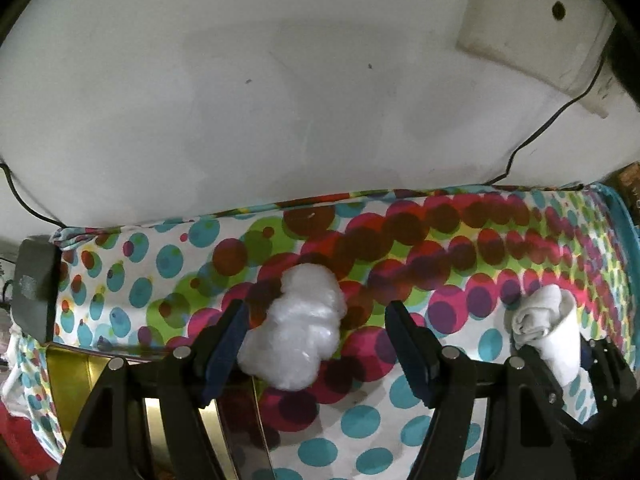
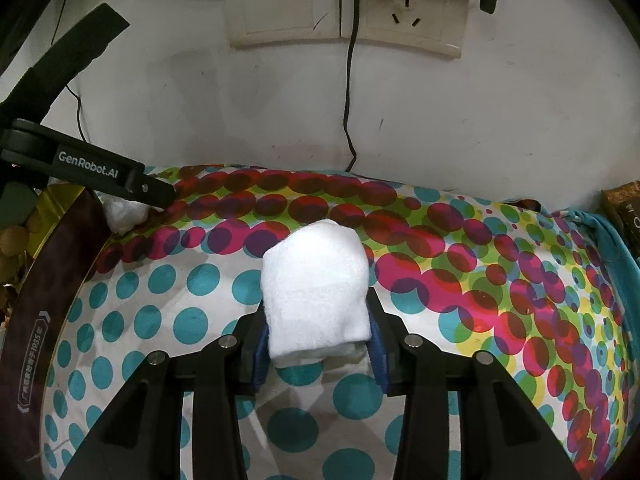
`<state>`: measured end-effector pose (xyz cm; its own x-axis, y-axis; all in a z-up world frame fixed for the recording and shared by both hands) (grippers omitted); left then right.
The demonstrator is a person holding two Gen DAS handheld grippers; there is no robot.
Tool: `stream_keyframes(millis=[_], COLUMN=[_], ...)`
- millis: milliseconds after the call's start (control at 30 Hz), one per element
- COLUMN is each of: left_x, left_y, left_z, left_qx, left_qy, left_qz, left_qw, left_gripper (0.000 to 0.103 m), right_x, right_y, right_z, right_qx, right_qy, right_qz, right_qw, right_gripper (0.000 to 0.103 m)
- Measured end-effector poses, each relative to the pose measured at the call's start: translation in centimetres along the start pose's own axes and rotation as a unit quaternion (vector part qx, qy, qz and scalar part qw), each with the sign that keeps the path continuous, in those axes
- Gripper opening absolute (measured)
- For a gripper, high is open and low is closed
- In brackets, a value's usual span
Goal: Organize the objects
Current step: 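Grasp the crumpled white plastic bag with the left tool while the right tool holds the towel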
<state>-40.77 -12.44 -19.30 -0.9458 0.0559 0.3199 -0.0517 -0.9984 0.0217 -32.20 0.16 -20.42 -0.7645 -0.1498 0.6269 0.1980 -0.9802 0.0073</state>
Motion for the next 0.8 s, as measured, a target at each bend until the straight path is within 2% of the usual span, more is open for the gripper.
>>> stream_keyframes(millis=[233, 333, 433, 500, 533, 567, 600, 733, 800], left_x=[0.0, 0.2, 0.2, 0.0, -0.2, -0.3, -0.3, -0.4, -0.6], left_y=[-0.5, -1.0, -1.5, -1.7, -1.9, -2.0, -2.0, -1.8, -2.0], left_z=[-0.5, -0.4, -0.5, -0.8, -0.9, -1.0, -0.9, -0.7, -0.5], left_qx=[0.058, 0.049, 0.056, 0.064, 0.065, 0.058, 0.046, 0.044, 0.046], left_qy=[0.001, -0.008, -0.011, -0.006, -0.005, -0.004, -0.006, -0.012, -0.018], left_qz=[-0.013, -0.013, -0.025, -0.037, -0.042, -0.044, -0.039, -0.033, -0.036], left_qw=[0.9983, 0.9987, 0.998, 0.9972, 0.997, 0.9973, 0.9981, 0.9984, 0.9981], left_gripper=[0.073, 0.073, 0.073, 0.065, 0.049, 0.041, 0.038, 0.036, 0.035], right_x=[0.4, 0.6, 0.8, 1.0, 1.1, 1.2, 1.2, 1.6, 1.3], right_y=[1.9, 2.8, 3.8, 4.5, 4.8, 5.3, 5.6, 7.2, 6.0], right_z=[-0.2, -0.3, -0.4, -0.5, -0.5, -0.6, -0.6, -0.8, -0.3], right_qx=[-0.002, -0.001, -0.001, -0.001, -0.001, -0.002, -0.002, -0.002, -0.002], right_qy=[0.002, 0.002, 0.002, 0.003, 0.003, 0.003, 0.004, 0.005, 0.005], right_qz=[0.001, 0.001, 0.0, 0.0, 0.0, 0.001, 0.001, 0.001, 0.001], right_qw=[1.0, 1.0, 1.0, 1.0, 1.0, 1.0, 1.0, 1.0, 1.0], right_gripper=[0.04, 0.04, 0.04, 0.041, 0.041, 0.041, 0.041, 0.042, 0.042])
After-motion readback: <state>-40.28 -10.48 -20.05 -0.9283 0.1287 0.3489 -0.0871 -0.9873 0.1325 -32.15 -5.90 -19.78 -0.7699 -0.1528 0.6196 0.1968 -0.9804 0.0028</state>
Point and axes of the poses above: each gripper's, at about its wrist camera, not at the fingertips, and z roughly against the way its jaws point, y to its left, x to its top, the point moved 6 cm from there along -z, roughly the way its jaws point, and after that the axes turned 2 degrees about y, right-handed, at the moved point
